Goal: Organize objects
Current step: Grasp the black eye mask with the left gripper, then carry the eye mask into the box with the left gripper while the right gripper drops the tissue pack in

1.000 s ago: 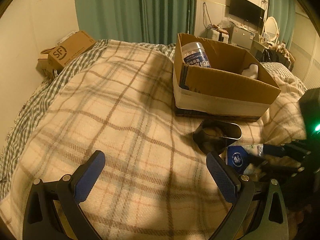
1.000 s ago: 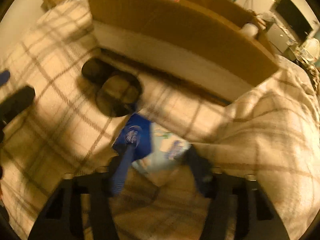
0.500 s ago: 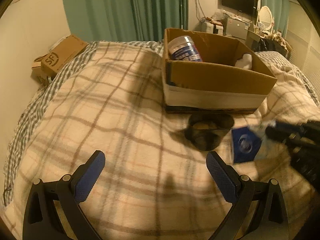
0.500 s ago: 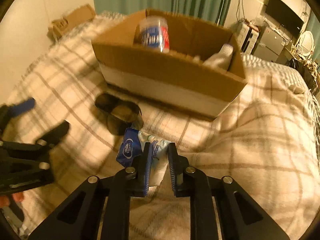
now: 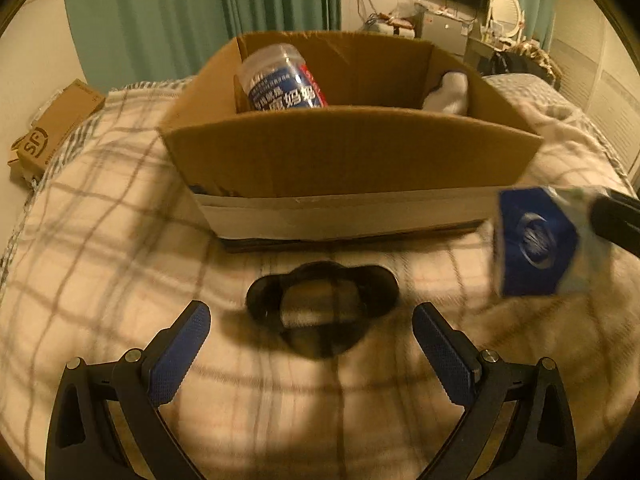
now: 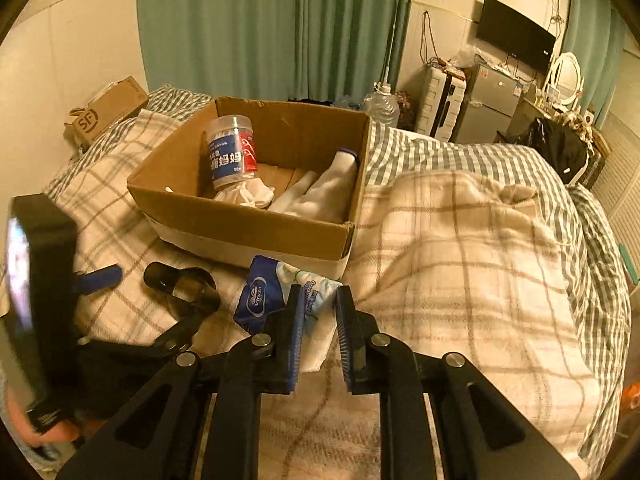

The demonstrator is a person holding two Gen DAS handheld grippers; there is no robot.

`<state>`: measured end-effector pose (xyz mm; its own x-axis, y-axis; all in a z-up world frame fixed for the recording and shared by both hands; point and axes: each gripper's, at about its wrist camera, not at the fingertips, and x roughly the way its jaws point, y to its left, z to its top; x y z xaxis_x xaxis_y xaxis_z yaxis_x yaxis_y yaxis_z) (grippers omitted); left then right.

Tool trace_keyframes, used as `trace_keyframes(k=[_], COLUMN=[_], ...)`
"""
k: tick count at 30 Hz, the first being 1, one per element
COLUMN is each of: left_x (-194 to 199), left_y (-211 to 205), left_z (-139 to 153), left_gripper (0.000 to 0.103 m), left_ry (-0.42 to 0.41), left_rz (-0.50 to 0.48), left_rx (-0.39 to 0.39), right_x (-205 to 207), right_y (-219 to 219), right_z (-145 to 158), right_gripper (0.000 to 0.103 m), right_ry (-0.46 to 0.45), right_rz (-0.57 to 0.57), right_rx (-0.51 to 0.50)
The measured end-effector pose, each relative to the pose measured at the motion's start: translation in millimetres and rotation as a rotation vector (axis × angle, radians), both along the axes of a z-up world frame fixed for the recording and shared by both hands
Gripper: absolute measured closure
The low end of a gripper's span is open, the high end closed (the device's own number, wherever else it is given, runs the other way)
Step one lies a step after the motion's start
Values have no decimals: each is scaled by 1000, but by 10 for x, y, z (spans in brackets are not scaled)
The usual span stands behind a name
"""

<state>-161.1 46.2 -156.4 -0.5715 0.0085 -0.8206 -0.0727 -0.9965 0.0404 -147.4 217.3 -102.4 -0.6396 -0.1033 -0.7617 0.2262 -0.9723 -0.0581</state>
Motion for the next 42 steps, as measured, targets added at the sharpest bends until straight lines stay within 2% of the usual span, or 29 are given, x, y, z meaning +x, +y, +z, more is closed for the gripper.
trace_keyframes(k=[3, 7, 10, 11, 15, 20, 25, 31, 39, 42], left_x=[-55, -73, -45, -42, 28, 206, 350, 512, 569, 430], left_y=[-21, -21, -33, -39, -71, -100, -114, -186, -161, -162], left_z=[-38, -75, -78, -77, -47, 108, 369, 856, 1569, 1768], left_gripper=[0, 1, 17, 26, 26, 26, 26, 26, 26, 26], left_ry=[-2, -10, -12, -16, -22, 19, 70, 152, 294, 333], left_rz=[7, 0, -14, -16, -24, -33, -34, -31, -56, -59], left_rx=[35, 34, 46, 49, 64, 59, 72, 108, 98, 84], right_x=[-12, -32, -21, -15, 18, 103, 247, 425, 559, 488], right_y=[18, 28, 23, 21, -3, -29, -54, -58, -144, -196], right_z=[-40, -83, -86, -83, -72, -11, 132, 418, 1060, 1319], right_gripper=[88, 88, 88, 88, 88, 88, 88, 88, 88, 88], right_ry=[-10, -23, -21, -18, -11, 8, 41, 84, 208, 260], right_rz=[4, 2, 2, 3, 4, 6, 6, -5, 17, 33], right_rx=[-11, -18, -18, -18, -12, -9, 0, 8, 24, 33])
